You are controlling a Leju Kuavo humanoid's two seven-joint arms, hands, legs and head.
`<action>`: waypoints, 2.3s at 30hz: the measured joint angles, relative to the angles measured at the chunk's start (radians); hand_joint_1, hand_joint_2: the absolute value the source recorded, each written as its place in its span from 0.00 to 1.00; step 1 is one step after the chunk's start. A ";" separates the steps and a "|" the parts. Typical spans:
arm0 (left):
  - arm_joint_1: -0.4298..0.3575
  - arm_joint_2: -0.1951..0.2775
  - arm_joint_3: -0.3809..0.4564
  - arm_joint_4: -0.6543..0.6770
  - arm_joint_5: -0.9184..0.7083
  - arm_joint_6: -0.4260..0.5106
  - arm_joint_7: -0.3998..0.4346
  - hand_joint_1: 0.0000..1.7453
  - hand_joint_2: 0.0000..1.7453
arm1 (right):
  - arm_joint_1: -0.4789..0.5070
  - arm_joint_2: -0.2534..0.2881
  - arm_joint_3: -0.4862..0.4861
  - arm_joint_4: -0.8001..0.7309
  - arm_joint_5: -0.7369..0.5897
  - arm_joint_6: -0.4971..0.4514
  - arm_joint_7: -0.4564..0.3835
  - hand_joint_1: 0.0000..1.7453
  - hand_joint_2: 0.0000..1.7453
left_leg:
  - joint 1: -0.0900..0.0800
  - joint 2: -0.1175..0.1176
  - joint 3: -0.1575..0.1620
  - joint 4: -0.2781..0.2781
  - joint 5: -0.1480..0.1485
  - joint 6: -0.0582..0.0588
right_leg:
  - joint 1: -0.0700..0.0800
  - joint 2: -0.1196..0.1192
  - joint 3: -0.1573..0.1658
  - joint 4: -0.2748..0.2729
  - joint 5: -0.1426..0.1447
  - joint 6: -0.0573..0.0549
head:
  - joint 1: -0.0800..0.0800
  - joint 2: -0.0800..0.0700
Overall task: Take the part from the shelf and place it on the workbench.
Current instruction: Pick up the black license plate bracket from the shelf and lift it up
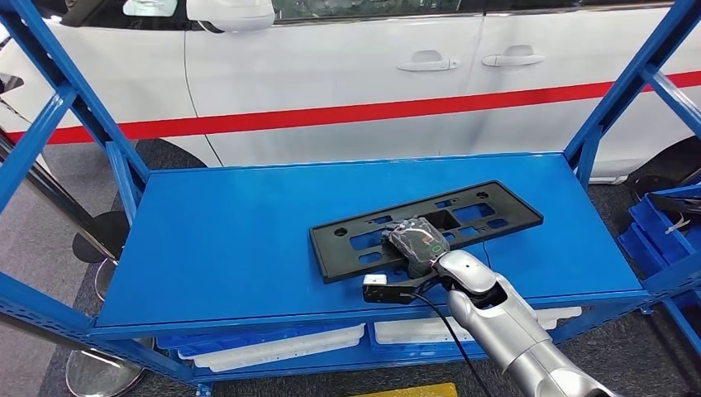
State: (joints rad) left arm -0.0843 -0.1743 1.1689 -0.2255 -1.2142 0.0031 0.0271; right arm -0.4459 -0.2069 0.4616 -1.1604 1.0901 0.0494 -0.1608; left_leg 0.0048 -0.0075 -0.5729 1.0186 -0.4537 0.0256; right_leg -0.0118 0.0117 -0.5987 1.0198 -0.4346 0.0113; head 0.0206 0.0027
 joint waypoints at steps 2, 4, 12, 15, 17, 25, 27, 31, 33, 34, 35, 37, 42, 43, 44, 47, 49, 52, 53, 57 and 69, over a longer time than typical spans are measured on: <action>0.000 0.000 0.001 0.000 0.000 0.000 0.000 0.00 0.00 | -0.001 0.000 0.000 0.001 -0.003 0.000 0.000 1.00 1.00 | 0.000 0.000 0.000 0.000 0.000 0.000 | 0.000 0.000 0.000 0.000 0.000 0.000 | 0.000 0.000; 0.000 0.000 0.002 0.000 0.000 0.000 0.000 0.00 0.00 | -0.002 0.000 0.000 0.001 -0.005 0.000 -0.001 1.00 1.00 | 0.000 0.000 0.000 0.000 0.000 0.000 | 0.000 0.000 0.000 0.000 0.000 0.000 | 0.000 0.000; 0.000 0.000 0.003 0.000 -0.003 0.001 0.000 0.00 0.00 | -0.009 0.000 0.000 0.006 -0.011 0.001 -0.002 1.00 1.00 | 0.000 0.000 0.000 0.000 0.000 0.000 | 0.000 0.000 0.000 0.000 0.000 0.000 | 0.000 0.000; 0.000 0.000 0.003 0.000 -0.003 0.001 0.001 0.00 0.50 | -0.010 0.000 0.001 0.006 -0.011 0.001 -0.002 1.00 1.00 | 0.000 0.000 0.000 0.000 -0.001 0.000 | 0.000 0.000 0.000 0.000 -0.001 0.000 | 0.000 0.000; -0.001 0.000 0.003 0.000 -0.003 0.001 0.002 0.00 1.00 | -0.010 0.000 0.001 0.006 -0.012 0.001 -0.003 1.00 1.00 | 0.000 0.000 0.000 0.000 -0.001 0.000 | 0.000 0.000 0.000 0.000 -0.001 0.000 | 0.000 0.000; -0.002 0.000 0.019 0.000 0.019 -0.016 -0.010 0.00 1.00 | -0.014 0.000 0.004 0.010 -0.021 0.001 -0.007 1.00 1.00 | 0.000 0.000 0.000 0.000 -0.001 0.000 | 0.000 0.000 0.000 0.000 -0.001 0.000 | 0.000 0.000; -0.002 0.000 0.026 0.000 0.021 -0.021 -0.008 0.00 1.00 | -0.017 0.000 0.006 0.013 -0.025 0.001 -0.010 1.00 1.00 | 0.000 0.000 0.000 0.000 -0.001 0.000 | 0.000 0.000 0.000 0.000 -0.001 0.000 | 0.000 0.000; -0.003 0.000 0.033 0.000 0.031 -0.024 0.000 0.00 1.00 | -0.022 0.000 0.011 0.015 -0.030 -0.001 -0.014 1.00 1.00 | 0.000 0.000 0.000 0.000 -0.001 0.000 | 0.000 0.000 0.000 0.000 -0.001 0.000 | 0.000 0.000; -0.003 0.000 0.038 0.000 0.037 -0.024 0.000 0.00 1.00 | -0.022 0.001 0.013 0.015 -0.030 -0.012 -0.017 1.00 1.00 | 0.000 0.000 0.001 0.000 -0.001 0.000 | 0.000 0.000 0.001 0.000 -0.001 0.000 | 0.000 0.000; -0.003 0.000 0.041 0.000 0.039 -0.025 0.002 0.00 1.00 | -0.019 0.001 0.014 0.012 -0.029 -0.028 -0.019 1.00 1.00 | 0.000 0.000 0.001 0.000 -0.001 0.000 | 0.000 0.000 0.001 0.000 -0.001 0.000 | 0.000 0.000; -0.003 0.000 0.044 0.000 0.039 -0.026 0.003 0.00 1.00 | -0.015 0.001 0.014 0.005 -0.027 -0.048 -0.022 1.00 1.00 | 0.000 0.000 0.001 0.000 -0.001 0.000 | 0.000 0.000 0.001 0.000 -0.001 0.000 | 0.000 0.000; -0.002 0.000 0.050 0.000 0.040 -0.028 0.004 0.00 1.00 | 0.002 0.003 0.014 -0.030 -0.015 -0.085 -0.022 1.00 1.00 | 0.000 0.000 0.000 0.000 0.000 0.000 | 0.000 0.000 0.000 0.000 -0.001 0.000 | 0.000 0.000; -0.001 0.000 0.054 0.000 0.038 -0.021 -0.003 0.00 1.00 | 0.060 0.009 -0.007 -0.235 0.062 -0.150 -0.003 1.00 1.00 | 0.000 0.000 -0.006 0.000 0.000 0.000 | 0.000 0.001 -0.007 0.002 0.000 0.000 | 0.000 0.000; -0.001 0.000 0.054 0.000 0.037 -0.021 -0.004 0.00 1.00 | 0.066 0.010 -0.012 -0.277 0.070 -0.154 0.000 1.00 1.00 | 0.000 0.000 -0.007 0.000 0.000 0.000 | 0.000 0.001 -0.008 0.002 0.000 0.000 | 0.000 0.000; -0.002 0.000 0.054 0.000 0.037 -0.021 -0.005 0.00 1.00 | 0.069 0.012 -0.017 -0.311 0.075 -0.153 0.003 1.00 1.00 | 0.000 0.000 -0.007 0.000 0.000 -0.001 | 0.000 0.001 -0.009 0.002 0.000 0.000 | 0.000 0.000; -0.002 0.000 0.054 0.000 0.033 -0.020 -0.007 0.00 1.00 | 0.080 0.014 -0.028 -0.383 0.091 -0.165 0.002 1.00 1.00 | 0.000 0.000 -0.008 0.000 0.000 -0.001 | 0.000 0.000 -0.010 0.002 -0.001 -0.001 | 0.000 0.000; -0.001 0.000 0.054 0.000 0.028 -0.018 -0.010 0.00 1.00 | 0.090 0.016 -0.037 -0.422 0.115 -0.192 -0.007 1.00 1.00 | 0.000 0.000 -0.010 0.000 0.000 -0.001 | 0.000 0.000 -0.011 0.002 -0.001 -0.001 | 0.000 0.000; -0.001 0.000 0.054 0.000 0.018 -0.015 -0.012 0.00 1.00 | 0.102 0.016 -0.053 -0.493 0.156 -0.221 -0.011 1.00 1.00 | 0.000 0.000 -0.011 0.000 -0.001 -0.001 | 0.000 0.000 -0.012 0.002 -0.001 -0.001 | 0.000 0.000; -0.002 0.000 0.054 0.000 0.015 -0.014 -0.012 0.00 1.00 | 0.105 0.016 -0.058 -0.515 0.169 -0.224 -0.011 1.00 1.00 | 0.000 0.000 -0.011 0.000 -0.001 -0.001 | 0.000 0.000 -0.012 0.002 -0.001 -0.001 | 0.000 0.000; -0.002 0.000 0.054 0.000 0.010 -0.012 -0.012 0.00 1.00 | 0.115 0.016 -0.068 -0.572 0.195 -0.225 -0.010 1.00 1.00 | 0.000 0.000 -0.011 0.000 -0.001 -0.001 | 0.000 0.000 -0.012 0.002 -0.001 -0.001 | 0.000 0.000; -0.002 0.000 0.053 0.000 -0.002 -0.007 -0.012 0.00 1.00 | 0.153 0.016 -0.075 -0.595 0.253 -0.246 0.007 1.00 1.00 | -0.006 0.000 -0.013 0.004 -0.003 0.003 | -0.004 0.000 -0.012 0.001 0.000 0.002 | 0.000 0.000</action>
State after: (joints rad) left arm -0.0863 -0.1743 1.2223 -0.2255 -1.2163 -0.0044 0.0149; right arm -0.2927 -0.1907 0.3869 -1.7549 1.3431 -0.1968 -0.1542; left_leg -0.0007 -0.0076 -0.5858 1.0223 -0.4570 0.0281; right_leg -0.0158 0.0119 -0.6110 1.0208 -0.4348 0.0132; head 0.0206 0.0027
